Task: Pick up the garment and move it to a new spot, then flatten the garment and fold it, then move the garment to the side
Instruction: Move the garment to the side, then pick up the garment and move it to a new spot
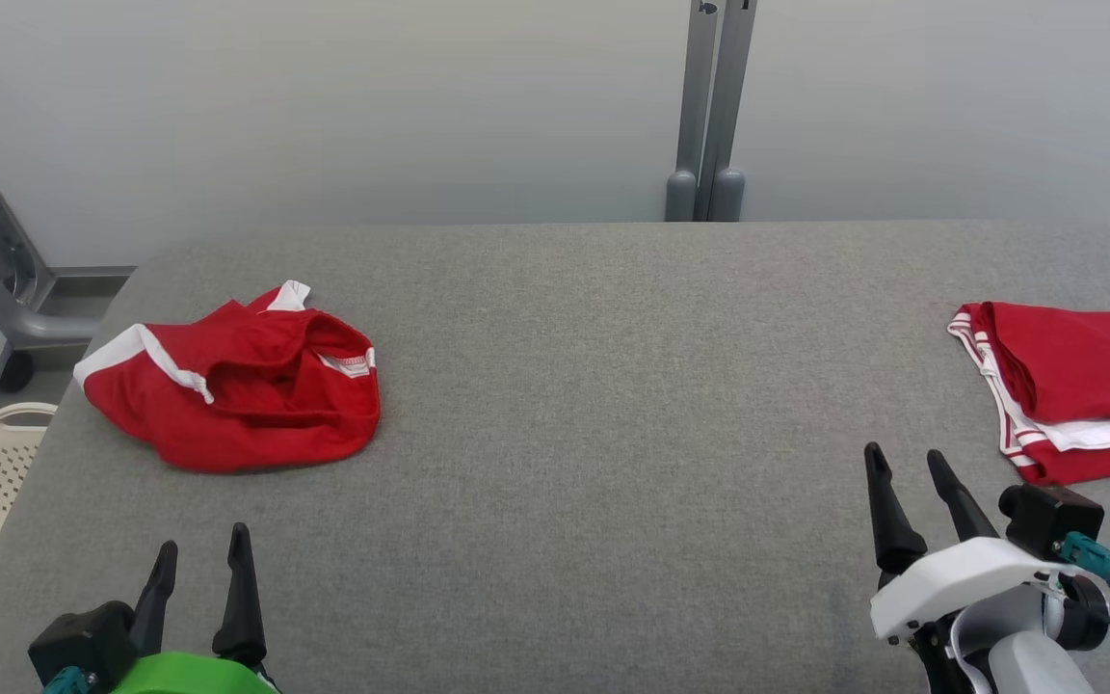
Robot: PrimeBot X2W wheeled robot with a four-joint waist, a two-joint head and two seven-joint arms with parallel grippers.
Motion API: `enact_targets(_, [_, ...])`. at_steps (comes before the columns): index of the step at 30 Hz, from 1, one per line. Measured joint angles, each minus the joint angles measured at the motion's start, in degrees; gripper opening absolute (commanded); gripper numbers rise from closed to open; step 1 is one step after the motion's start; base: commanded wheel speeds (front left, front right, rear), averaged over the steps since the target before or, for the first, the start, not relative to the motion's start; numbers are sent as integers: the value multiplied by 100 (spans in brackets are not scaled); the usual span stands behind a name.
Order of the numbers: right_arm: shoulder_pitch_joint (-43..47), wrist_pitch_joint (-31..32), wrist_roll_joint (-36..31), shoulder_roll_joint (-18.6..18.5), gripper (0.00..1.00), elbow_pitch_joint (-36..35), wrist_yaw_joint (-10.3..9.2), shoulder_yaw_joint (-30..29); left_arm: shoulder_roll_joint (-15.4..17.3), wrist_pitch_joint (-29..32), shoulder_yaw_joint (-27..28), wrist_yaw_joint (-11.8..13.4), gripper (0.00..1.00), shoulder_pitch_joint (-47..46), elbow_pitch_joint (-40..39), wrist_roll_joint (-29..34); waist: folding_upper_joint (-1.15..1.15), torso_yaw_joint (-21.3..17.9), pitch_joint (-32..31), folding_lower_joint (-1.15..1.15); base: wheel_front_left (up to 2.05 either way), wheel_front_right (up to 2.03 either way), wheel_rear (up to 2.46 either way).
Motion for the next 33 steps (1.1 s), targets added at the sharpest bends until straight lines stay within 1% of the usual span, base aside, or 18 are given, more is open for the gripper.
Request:
enact_targets(5, [242,0,-242,5,100,-172,0,66,-99,-13,174,-132,100,219,-79,205,0,51,-58,0,0,0,0])
enact_targets(9, [412,10,-344,2,100,-189,0,86,-116,-13,160,-198,100,360,-53,347,0,88,-92,0,0,0,0])
enact_targets(16, [583,36,-827,2,100,-260,0,116,-100,9,81,-204,100,477,48,388,0,122,-127,0,0,0,0])
enact_targets(33, [721,188,-892,1,100,-318,0,12,-77,14,78,-214,100,478,4,332,0,84,-54,0,0,0,0])
